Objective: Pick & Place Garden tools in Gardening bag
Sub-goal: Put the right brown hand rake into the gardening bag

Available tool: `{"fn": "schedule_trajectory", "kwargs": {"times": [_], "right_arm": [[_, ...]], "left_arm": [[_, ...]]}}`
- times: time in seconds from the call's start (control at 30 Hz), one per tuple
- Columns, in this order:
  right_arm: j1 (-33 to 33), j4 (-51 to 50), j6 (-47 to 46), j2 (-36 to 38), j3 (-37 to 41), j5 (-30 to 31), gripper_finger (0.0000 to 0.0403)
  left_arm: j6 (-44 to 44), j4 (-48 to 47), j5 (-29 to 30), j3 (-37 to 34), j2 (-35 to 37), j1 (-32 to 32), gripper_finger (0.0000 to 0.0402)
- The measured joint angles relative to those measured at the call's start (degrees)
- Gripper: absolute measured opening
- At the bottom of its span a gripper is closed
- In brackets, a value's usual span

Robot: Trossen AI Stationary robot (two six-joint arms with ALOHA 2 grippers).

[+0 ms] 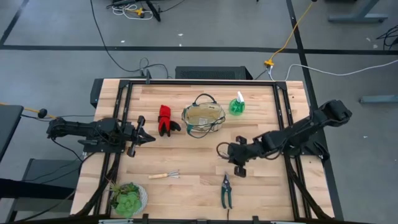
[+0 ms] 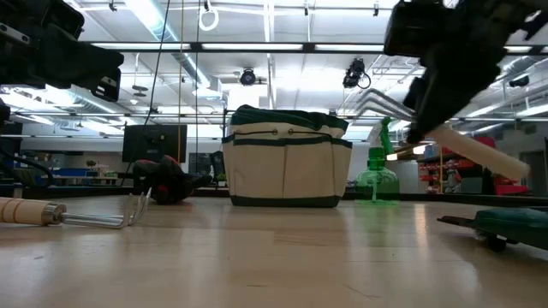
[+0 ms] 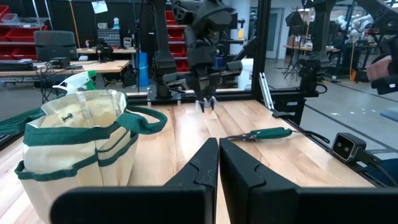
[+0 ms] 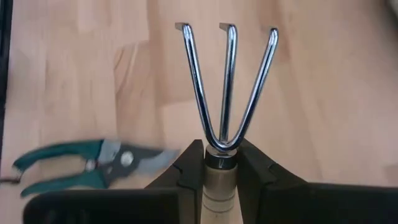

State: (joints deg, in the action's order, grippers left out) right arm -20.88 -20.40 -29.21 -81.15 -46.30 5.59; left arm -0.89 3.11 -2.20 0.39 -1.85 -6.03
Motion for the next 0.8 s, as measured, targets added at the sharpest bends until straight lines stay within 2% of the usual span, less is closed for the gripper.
{"fn": "schedule_trajectory", "kwargs": {"times": [0.57, 0.8], "right_arm": [[6.3, 0.6, 5.2, 0.4, 0.0, 0.3, 0.0057], [6.7, 0.5, 8.0, 5.4, 0.0, 6.7, 0.0057]], "left_arm": [[0.0, 0.0, 0.0, 0.0, 0.0, 0.0, 0.0021], [0.0, 0.0, 0.0, 0.0, 0.0, 0.0, 0.0021]]}}
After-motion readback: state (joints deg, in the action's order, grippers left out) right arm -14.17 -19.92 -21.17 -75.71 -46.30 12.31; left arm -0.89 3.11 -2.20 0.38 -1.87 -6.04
